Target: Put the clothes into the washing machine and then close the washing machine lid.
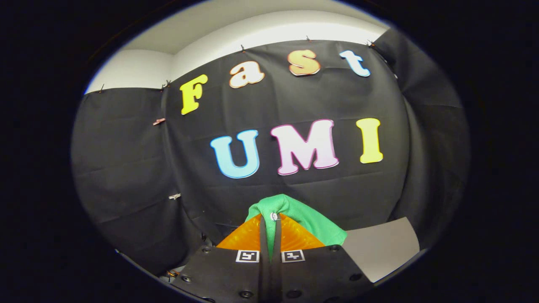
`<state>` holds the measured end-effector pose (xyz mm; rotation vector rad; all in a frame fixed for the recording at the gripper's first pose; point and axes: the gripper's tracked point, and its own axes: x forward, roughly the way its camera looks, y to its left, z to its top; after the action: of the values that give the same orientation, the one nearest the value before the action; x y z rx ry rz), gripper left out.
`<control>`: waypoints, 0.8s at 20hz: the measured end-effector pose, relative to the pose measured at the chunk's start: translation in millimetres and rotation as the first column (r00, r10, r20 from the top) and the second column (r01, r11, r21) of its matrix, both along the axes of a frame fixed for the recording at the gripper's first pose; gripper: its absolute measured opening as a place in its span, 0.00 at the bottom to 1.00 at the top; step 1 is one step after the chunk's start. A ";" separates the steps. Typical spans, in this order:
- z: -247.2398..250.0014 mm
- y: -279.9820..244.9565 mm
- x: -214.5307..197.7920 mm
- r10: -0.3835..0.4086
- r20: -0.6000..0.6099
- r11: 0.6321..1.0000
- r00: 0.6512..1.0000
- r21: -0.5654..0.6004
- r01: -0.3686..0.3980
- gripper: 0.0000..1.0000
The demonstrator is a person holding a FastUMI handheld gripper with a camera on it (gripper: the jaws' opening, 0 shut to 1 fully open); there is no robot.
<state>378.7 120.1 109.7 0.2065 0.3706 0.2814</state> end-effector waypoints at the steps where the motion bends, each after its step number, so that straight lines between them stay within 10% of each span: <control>1: -4.6 15.8 -0.6 0.030 -0.007 1.000 1.000 0.008 -0.030 0.05; 16: -194.3 157.5 24.1 0.298 -0.274 0.954 0.914 0.048 -0.297 0.05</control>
<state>402.8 277.5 -84.5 0.1951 0.6840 0.5577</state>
